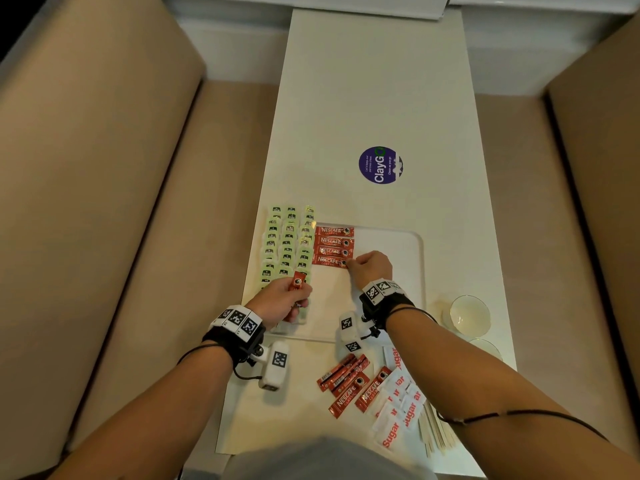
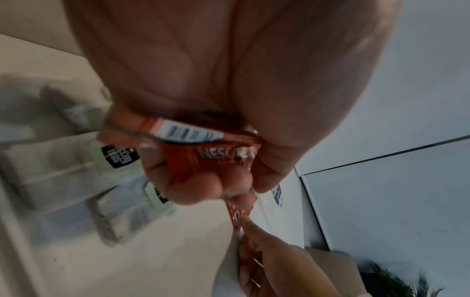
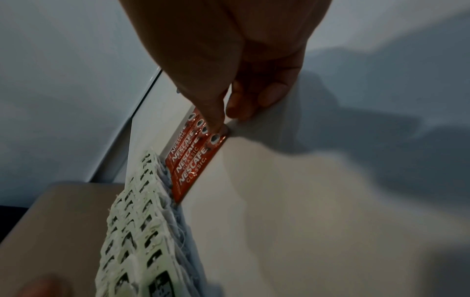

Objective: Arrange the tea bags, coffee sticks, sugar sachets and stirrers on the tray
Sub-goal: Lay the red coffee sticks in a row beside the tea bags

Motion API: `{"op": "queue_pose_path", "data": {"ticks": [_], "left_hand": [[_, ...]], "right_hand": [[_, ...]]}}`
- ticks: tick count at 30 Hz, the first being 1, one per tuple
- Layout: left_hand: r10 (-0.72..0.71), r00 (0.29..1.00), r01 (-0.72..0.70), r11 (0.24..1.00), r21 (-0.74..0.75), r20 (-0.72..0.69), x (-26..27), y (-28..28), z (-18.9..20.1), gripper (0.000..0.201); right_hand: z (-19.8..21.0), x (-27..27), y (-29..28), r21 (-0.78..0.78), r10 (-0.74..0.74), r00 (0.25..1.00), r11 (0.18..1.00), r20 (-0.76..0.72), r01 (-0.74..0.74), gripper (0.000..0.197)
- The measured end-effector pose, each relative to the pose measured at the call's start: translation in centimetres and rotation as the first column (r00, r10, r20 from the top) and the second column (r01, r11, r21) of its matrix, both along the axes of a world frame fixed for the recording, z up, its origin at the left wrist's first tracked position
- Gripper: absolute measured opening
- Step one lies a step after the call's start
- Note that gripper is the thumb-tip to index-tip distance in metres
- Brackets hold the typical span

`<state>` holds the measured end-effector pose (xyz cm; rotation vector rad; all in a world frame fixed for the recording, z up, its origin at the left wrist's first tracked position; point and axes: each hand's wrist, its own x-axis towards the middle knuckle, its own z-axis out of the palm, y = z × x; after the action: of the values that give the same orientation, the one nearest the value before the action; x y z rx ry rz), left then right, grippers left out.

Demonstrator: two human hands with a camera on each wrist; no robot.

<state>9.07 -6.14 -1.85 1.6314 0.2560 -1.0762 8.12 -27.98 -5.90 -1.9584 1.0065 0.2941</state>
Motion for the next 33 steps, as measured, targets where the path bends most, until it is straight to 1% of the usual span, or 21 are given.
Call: {"op": "queue_pose_path", "data": {"ticks": [4,5,6,8,10,11,12,14,15,18,19,21,23,25,26,28,30,33], "left_hand": [[0.014,0.996,-0.019,0.998,-0.055,-0.090,0.0,-0.3,0.7,0.029],[0.013,0.994,-0.021,0.997,-0.074,-0.107,0.0,-0.3,0.9,0.033],[0.007,0.993,-0.017,0.996,-0.084,-0.117,0.0,-0.4,1.0,0.035],[-0.013,0.993,0.001,0.995,-0.097,-0.119,0.0,-0.6,1.2,0.036],[-0.045,0.992,0.031,0.992,-0.120,-0.115,0.0,-0.8,1.4,0.031],[-0.064,0.991,0.049,0.990,-0.136,-0.114,0.0,-0.9,1.6,0.028],[-0.083,0.990,0.066,0.986,-0.150,-0.113,-0.1,-1.0,1.6,0.025],[-0.120,0.988,0.103,0.981,-0.163,-0.100,-0.1,-1.0,1.8,0.021],[-0.135,0.987,0.120,0.980,-0.159,-0.084,-0.1,-1.0,2.0,0.019],[-0.175,0.984,0.167,0.974,-0.154,-0.042,-0.3,-0.8,1.8,0.019],[-0.190,0.981,0.182,0.971,-0.156,-0.032,-0.4,-0.7,1.7,0.021],[-0.207,0.978,0.204,0.969,-0.138,-0.006,-0.6,-0.7,1.8,0.022],[-0.191,0.981,0.194,0.978,-0.077,0.037,-0.7,-0.7,1.7,0.021],[-0.151,0.983,0.151,0.988,0.015,0.108,-0.6,-0.4,1.3,0.019],[-0.151,0.977,0.143,0.987,0.067,0.147,-0.5,-0.1,1.2,0.023],[-0.200,0.960,0.168,0.971,0.170,0.194,-0.2,0.3,1.0,0.031],[-0.206,0.956,0.163,0.964,0.208,0.208,-0.1,0.3,1.3,0.029],[-0.192,0.949,0.132,0.962,0.240,0.249,0.1,0.1,1.5,0.028]], "right_hand": [[0.4,-0.4,0.3,0.037,-0.090,0.995,0.995,0.038,0.088,0.027],[0.4,-0.6,0.4,0.052,-0.084,0.994,0.995,0.071,0.081,0.027],[0.5,-0.9,0.6,0.072,-0.052,0.992,0.996,0.116,0.043,0.025],[1.0,-1.6,1.1,0.143,0.103,0.976,0.981,0.192,-0.132,0.023],[2.0,-2.4,1.8,0.218,0.306,0.925,0.909,0.227,-0.354,0.030],[2.5,-2.7,2.1,0.253,0.372,0.897,0.868,0.239,-0.427,0.034],[2.8,-3.0,2.3,0.284,0.402,0.879,0.838,0.257,-0.466,0.038],[3.4,-3.2,2.5,0.319,0.387,0.875,0.822,0.292,-0.471,0.041],[3.7,-3.3,2.4,0.323,0.373,0.876,0.825,0.307,-0.464,0.039],[4.1,-3.7,2.2,0.297,0.404,0.844,0.807,0.353,-0.511,0.020],[4.1,-3.8,2.2,0.292,0.417,0.833,0.798,0.363,-0.527,0.016],[4.0,-3.9,2.1,0.316,0.380,0.851,0.809,0.362,-0.495,0.013],[4.0,-3.8,1.9,0.338,0.300,0.885,0.841,0.356,-0.422,0.011],[4.0,-3.8,1.4,0.368,0.250,0.904,0.850,0.347,-0.377,0.009],[4.0,-3.8,1.2,0.393,0.245,0.908,0.840,0.340,-0.374,0.007],[3.9,-3.9,0.8,0.408,0.279,0.904,0.821,0.323,-0.399,0.008],[3.6,-4.2,0.6,0.389,0.315,0.898,0.820,0.307,-0.420,0.010],[3.3,-4.6,0.4,0.372,0.312,0.904,0.834,0.291,-0.407,0.013]]}}
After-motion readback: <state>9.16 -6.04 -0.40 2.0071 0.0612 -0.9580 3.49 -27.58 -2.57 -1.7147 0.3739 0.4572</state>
